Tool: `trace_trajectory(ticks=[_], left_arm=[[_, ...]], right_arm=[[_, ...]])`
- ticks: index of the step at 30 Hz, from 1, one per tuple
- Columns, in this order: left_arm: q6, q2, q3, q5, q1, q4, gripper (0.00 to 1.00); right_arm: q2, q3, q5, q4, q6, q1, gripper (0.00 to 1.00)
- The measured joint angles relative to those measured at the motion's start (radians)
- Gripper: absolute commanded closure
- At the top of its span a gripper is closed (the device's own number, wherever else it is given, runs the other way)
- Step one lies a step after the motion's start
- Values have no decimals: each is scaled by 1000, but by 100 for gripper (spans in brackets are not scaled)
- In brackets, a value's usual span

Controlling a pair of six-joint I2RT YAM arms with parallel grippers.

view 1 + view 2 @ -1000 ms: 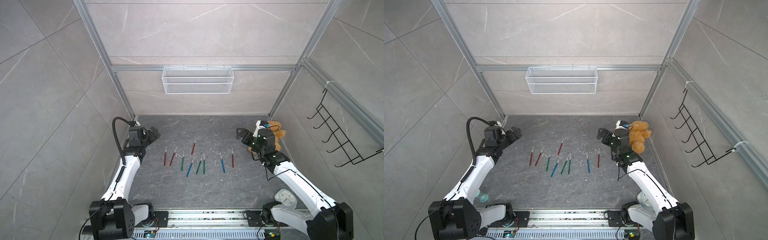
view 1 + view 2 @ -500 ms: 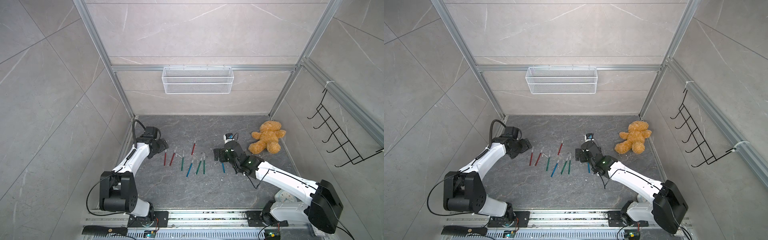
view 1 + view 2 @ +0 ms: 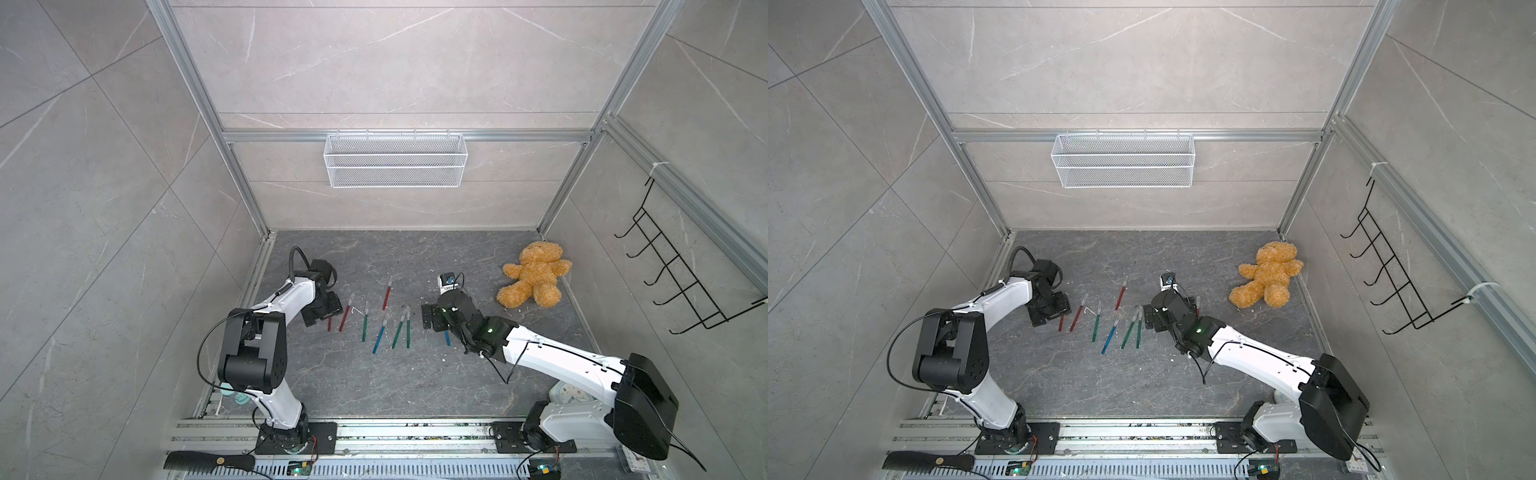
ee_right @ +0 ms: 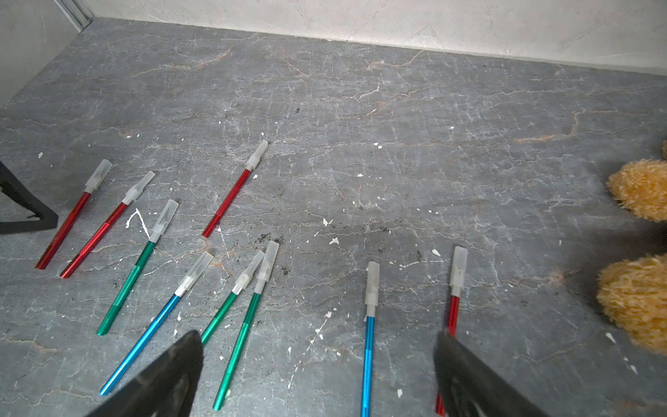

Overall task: Remove protective caps from carving knives
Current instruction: Pick up the carving knife from the center of the board.

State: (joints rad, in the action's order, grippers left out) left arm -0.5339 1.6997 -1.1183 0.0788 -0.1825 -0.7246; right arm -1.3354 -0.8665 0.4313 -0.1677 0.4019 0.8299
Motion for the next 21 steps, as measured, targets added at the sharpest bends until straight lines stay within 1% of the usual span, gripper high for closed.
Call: trace_trajectory(ticks=[3, 6, 8, 12, 20, 21], left_arm=[[12, 11, -4, 1, -18, -9, 34], [19, 37, -17, 12, -20, -14, 42], [23, 54, -24, 24, -20, -17, 43], [29, 80, -36, 43, -20, -30, 48], [37, 138, -63, 48, -20, -35, 54], [38, 143, -63, 48, -20, -35, 56]], right_arm=[[0, 0, 0, 0, -3, 7, 0], [0, 0, 0, 0, -3, 11, 0], [0, 1, 0, 0, -3, 14, 0], [0, 1, 0, 0, -4, 19, 1], [0, 1, 0, 0, -7, 35, 1], [0, 1, 0, 0, -7, 37, 1]])
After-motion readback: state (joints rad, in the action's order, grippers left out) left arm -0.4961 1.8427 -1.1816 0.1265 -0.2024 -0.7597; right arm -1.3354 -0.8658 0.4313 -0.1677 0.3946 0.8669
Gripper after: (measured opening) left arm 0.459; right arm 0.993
